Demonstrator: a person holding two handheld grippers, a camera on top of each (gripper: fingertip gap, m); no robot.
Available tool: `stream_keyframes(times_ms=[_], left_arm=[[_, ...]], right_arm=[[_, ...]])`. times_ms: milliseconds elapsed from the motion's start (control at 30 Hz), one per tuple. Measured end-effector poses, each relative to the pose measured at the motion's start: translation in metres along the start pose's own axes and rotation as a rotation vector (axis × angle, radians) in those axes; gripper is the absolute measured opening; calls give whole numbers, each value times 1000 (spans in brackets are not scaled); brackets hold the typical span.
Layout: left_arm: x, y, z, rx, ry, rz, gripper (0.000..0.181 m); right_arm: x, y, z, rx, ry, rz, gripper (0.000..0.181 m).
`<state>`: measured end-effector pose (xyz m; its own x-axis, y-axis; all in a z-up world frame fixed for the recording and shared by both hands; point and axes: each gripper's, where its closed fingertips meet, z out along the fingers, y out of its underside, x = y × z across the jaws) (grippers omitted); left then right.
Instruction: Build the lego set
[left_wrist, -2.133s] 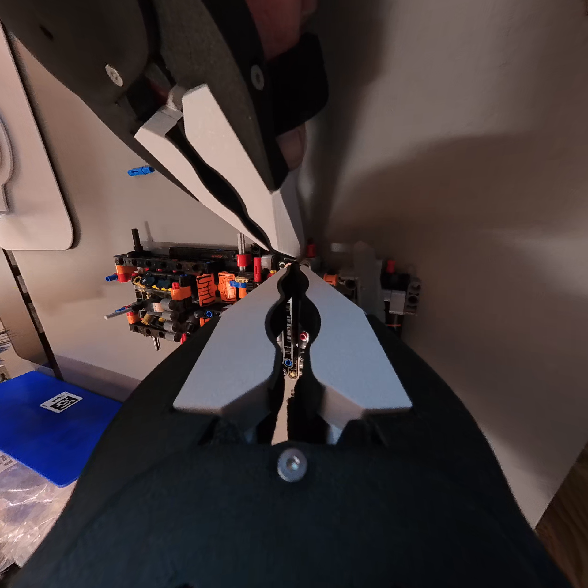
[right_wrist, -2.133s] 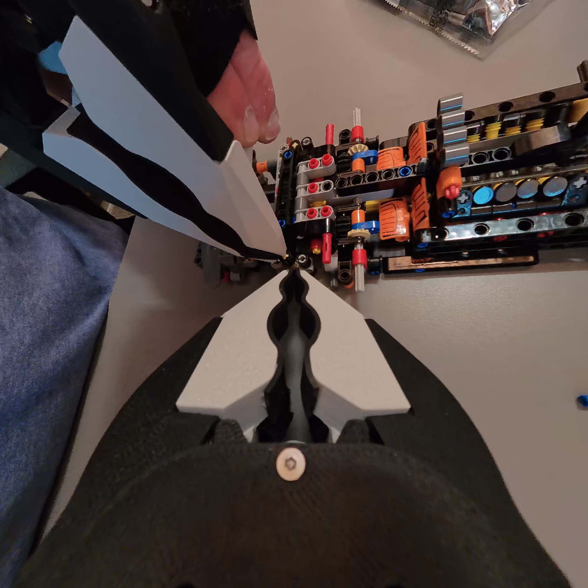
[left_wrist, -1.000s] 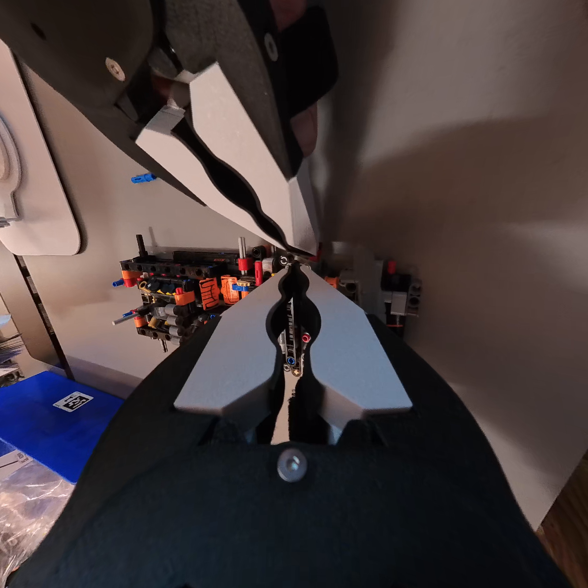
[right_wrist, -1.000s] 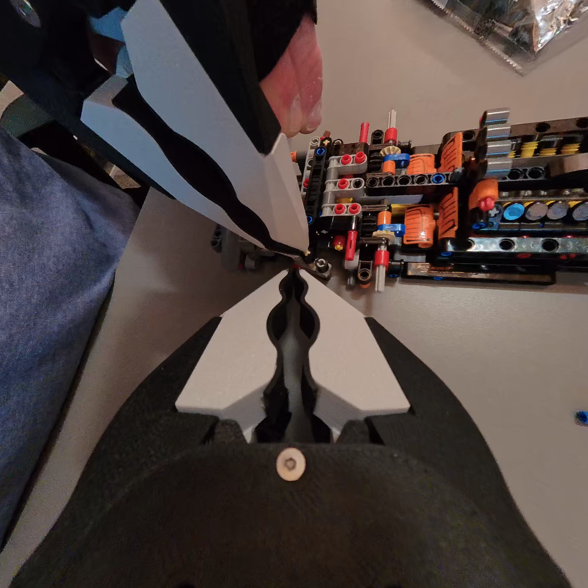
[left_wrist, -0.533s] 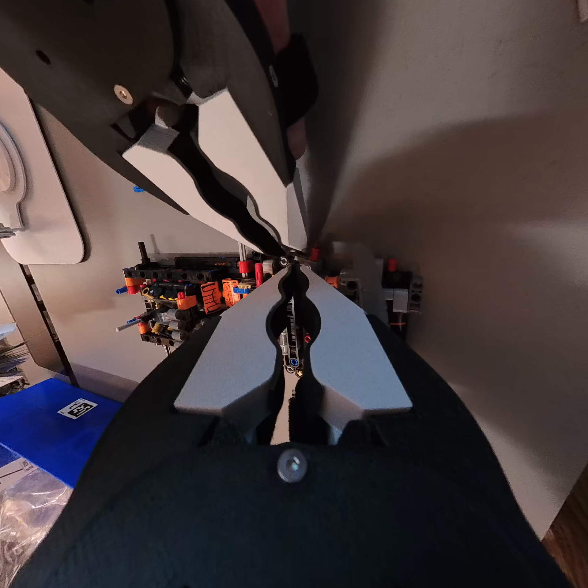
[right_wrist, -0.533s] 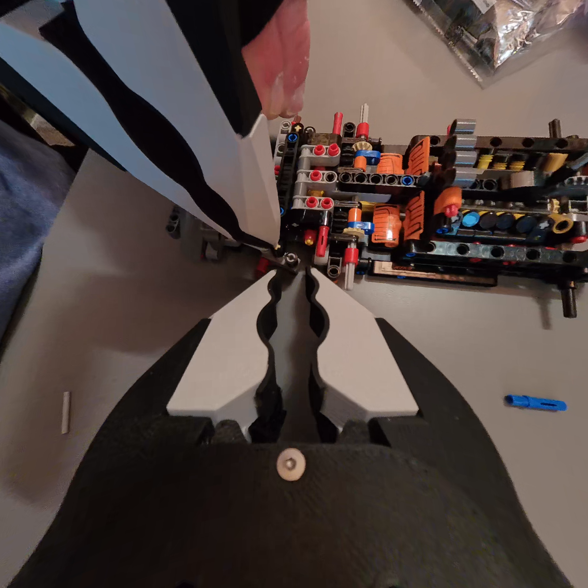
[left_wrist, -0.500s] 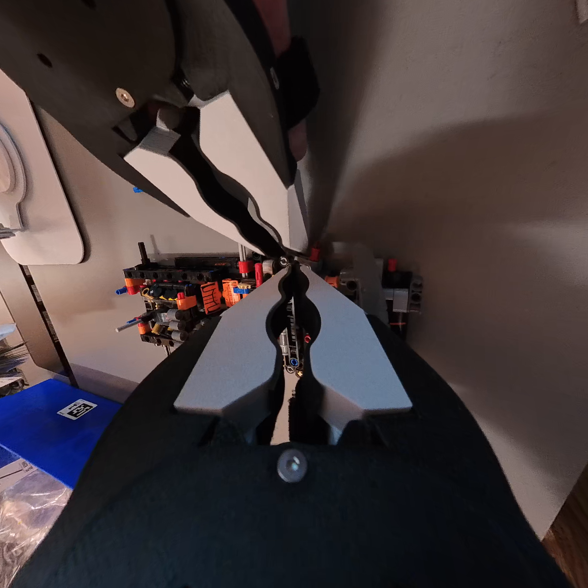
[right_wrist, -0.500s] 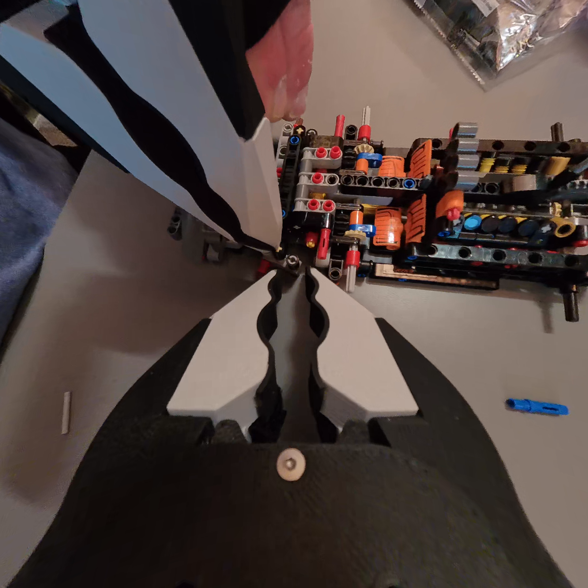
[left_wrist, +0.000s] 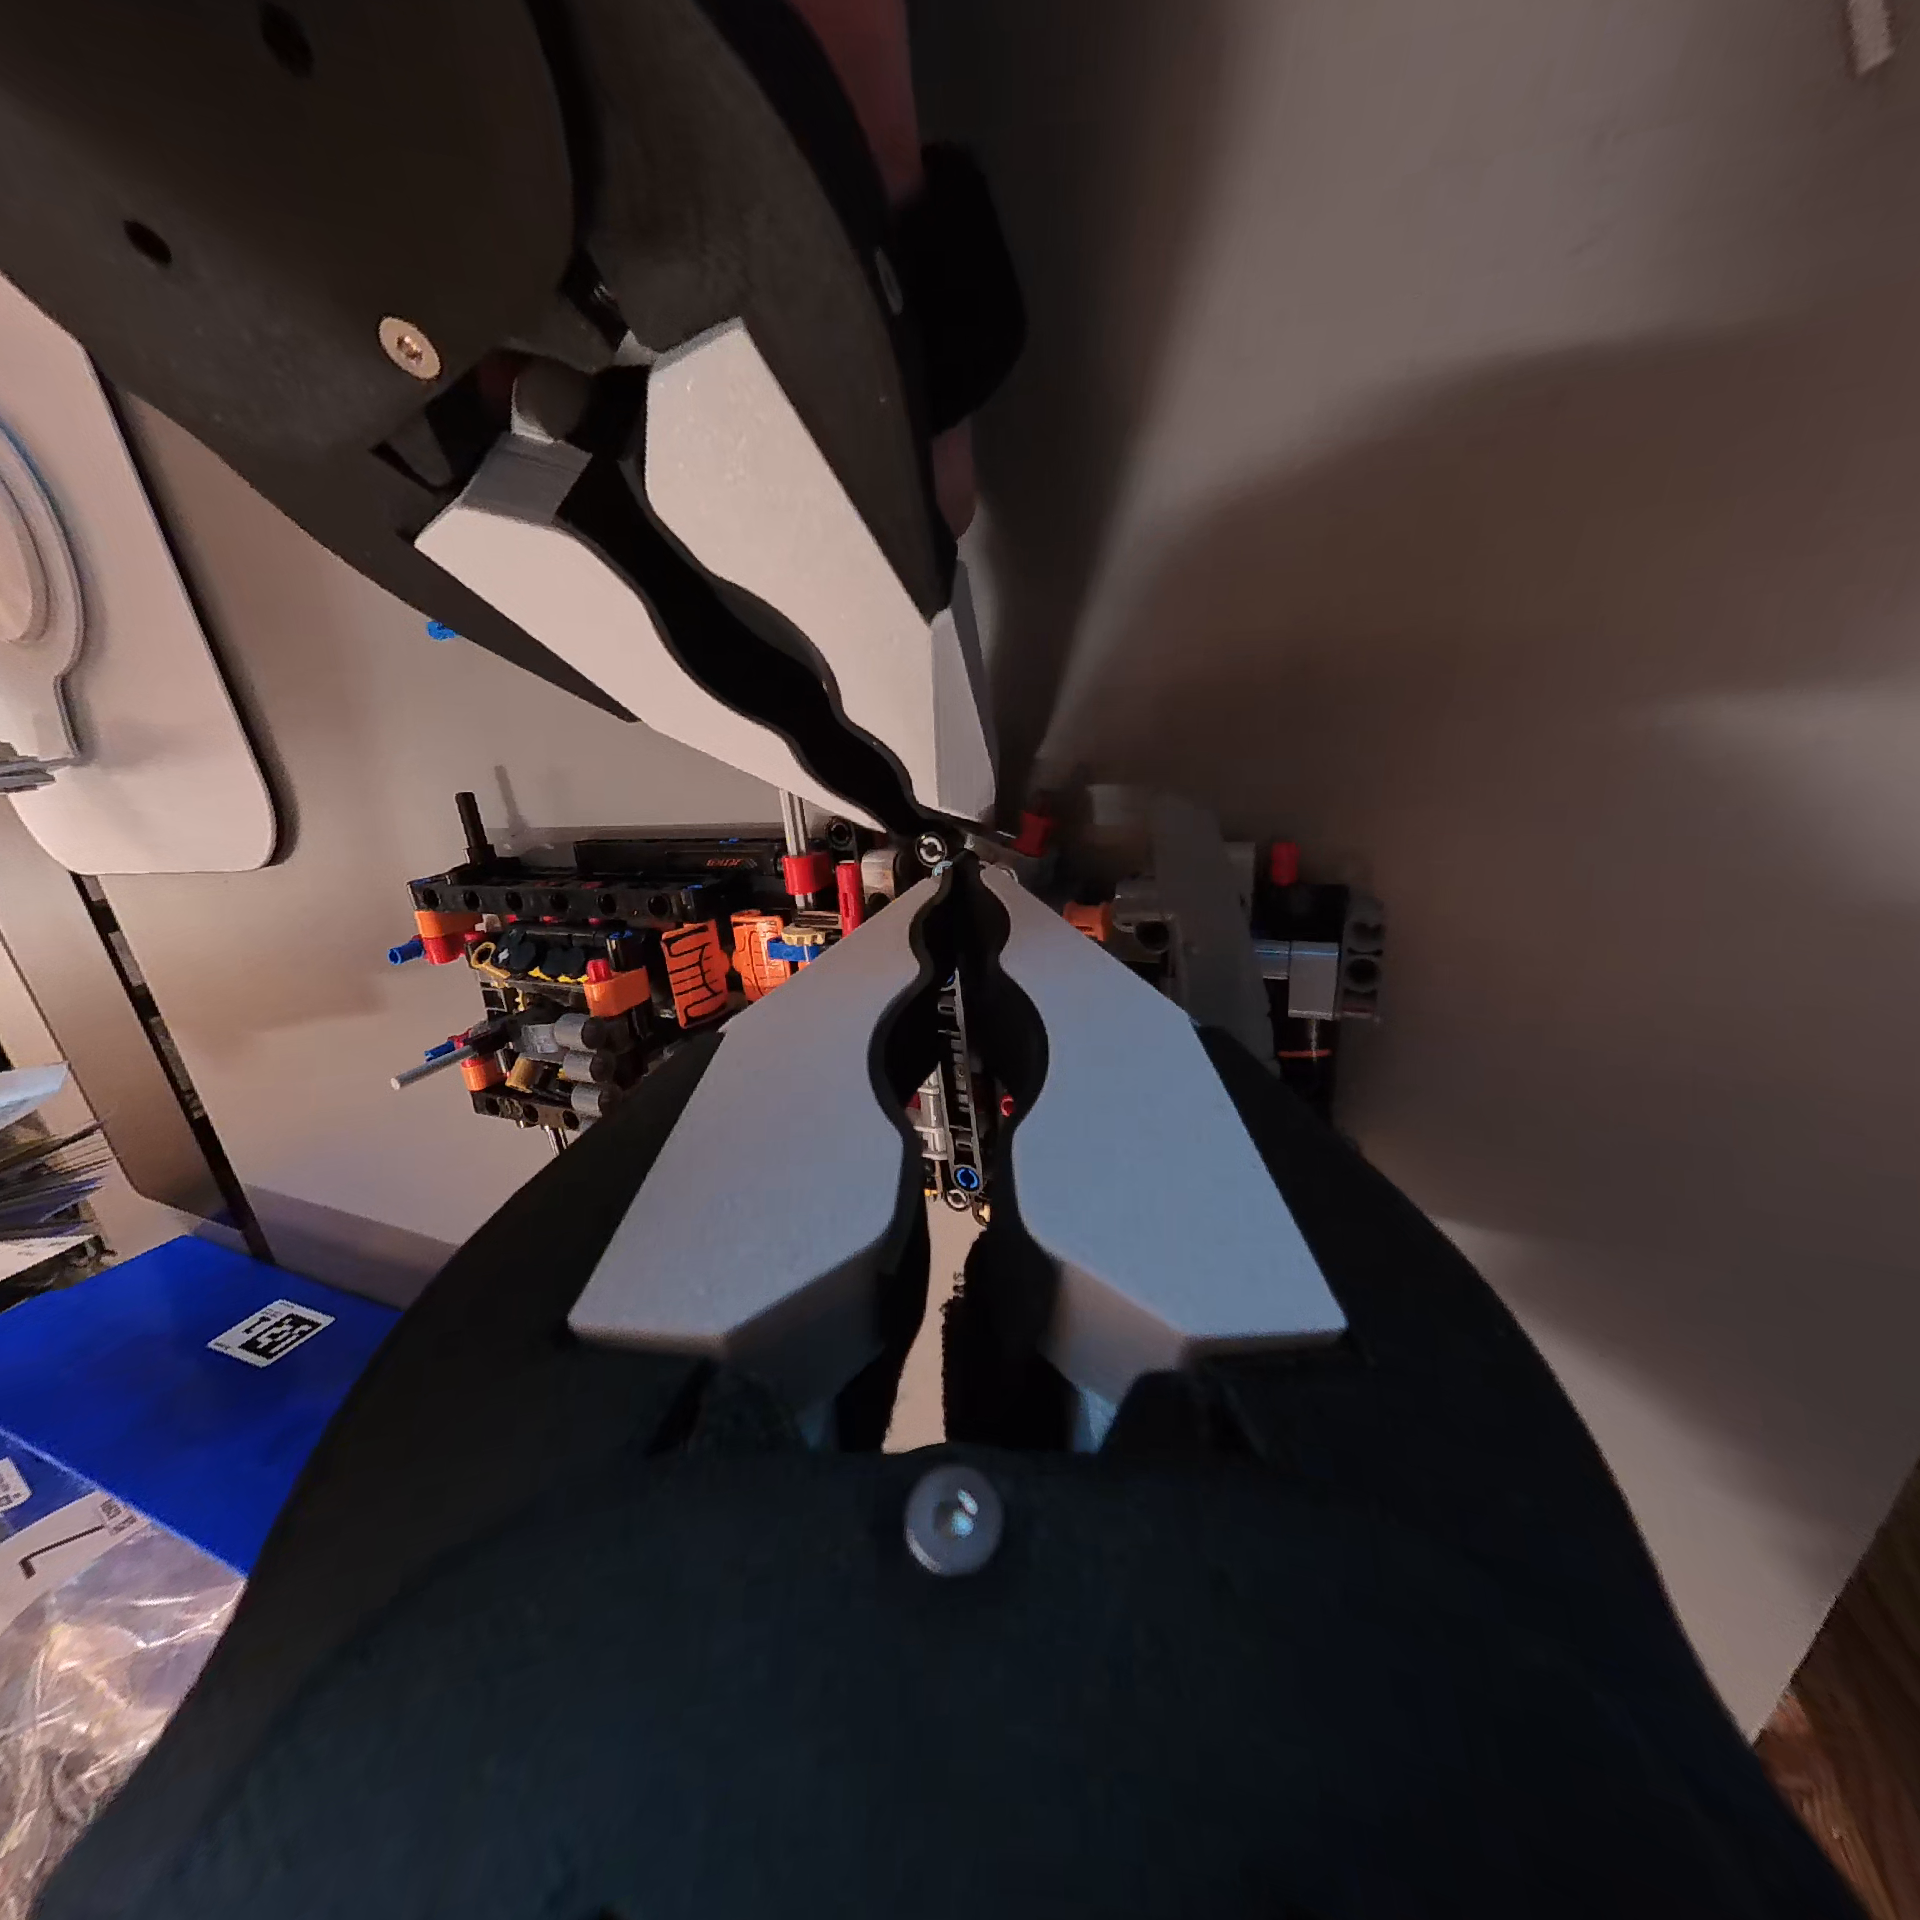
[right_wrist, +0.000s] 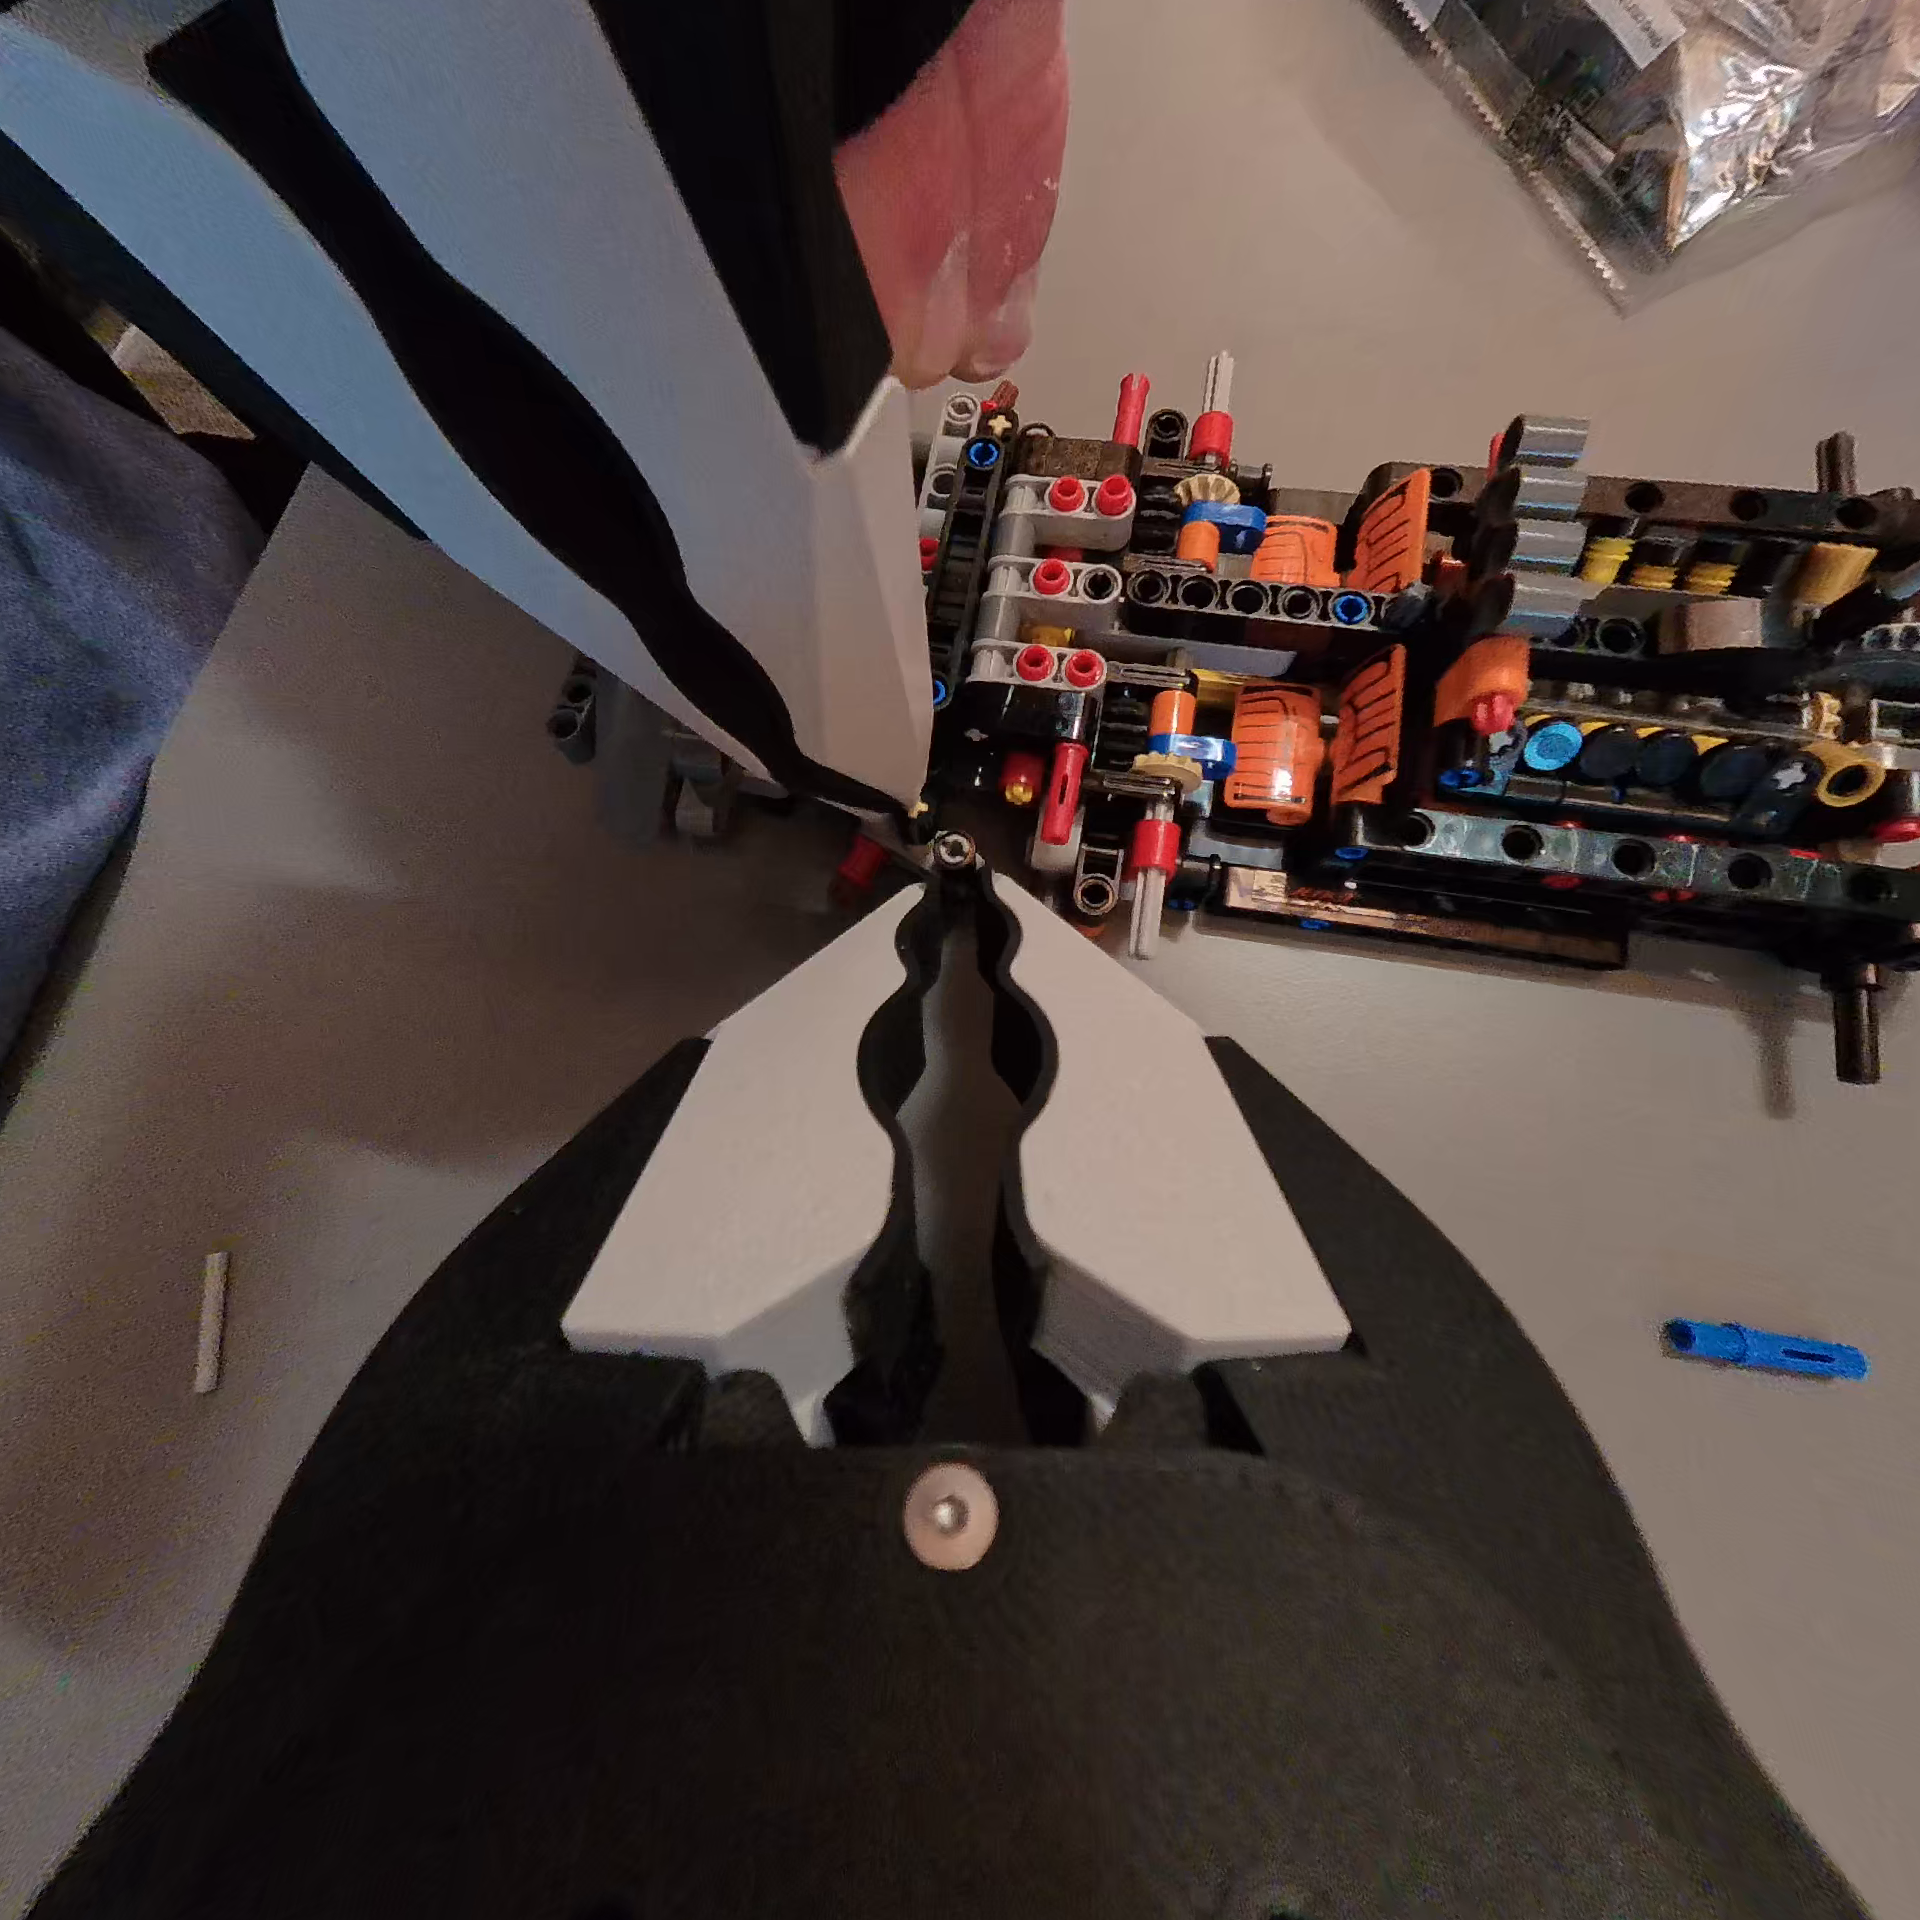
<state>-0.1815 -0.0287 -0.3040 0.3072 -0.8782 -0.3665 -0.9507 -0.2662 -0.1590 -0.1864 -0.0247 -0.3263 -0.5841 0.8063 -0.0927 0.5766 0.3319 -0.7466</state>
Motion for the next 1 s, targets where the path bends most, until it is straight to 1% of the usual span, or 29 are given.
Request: stream_keyframes(times_ms=[367, 433, 500, 600, 700, 800, 1000], left_arm=[[4, -4, -3, 45, -10, -26, 0], [4, -5, -3, 47, -17, -28, 0], [4, -4, -3, 48, -19, -29, 0], [4, -4, -3, 46, -21, -31, 0], [4, -5, -3, 46, -22, -30, 0], [4, -5, -3, 48, -23, -27, 0], [4, -6, -3, 47, -23, -16, 0]], right_arm=[[-5, 2, -5, 0, -45, -13, 0], [-4, 0, -7, 16, -41, -17, 2], [-2, -2, -7, 24, -28, -40, 6], [-2, -2, -7, 22, -25, -56, 8], [-1, -3, -11, 20, -12, -107, 15], [-6, -11, -17, 63, -20, -173, 16], [-9, -11, -9, 53, -27, -230, 11]])
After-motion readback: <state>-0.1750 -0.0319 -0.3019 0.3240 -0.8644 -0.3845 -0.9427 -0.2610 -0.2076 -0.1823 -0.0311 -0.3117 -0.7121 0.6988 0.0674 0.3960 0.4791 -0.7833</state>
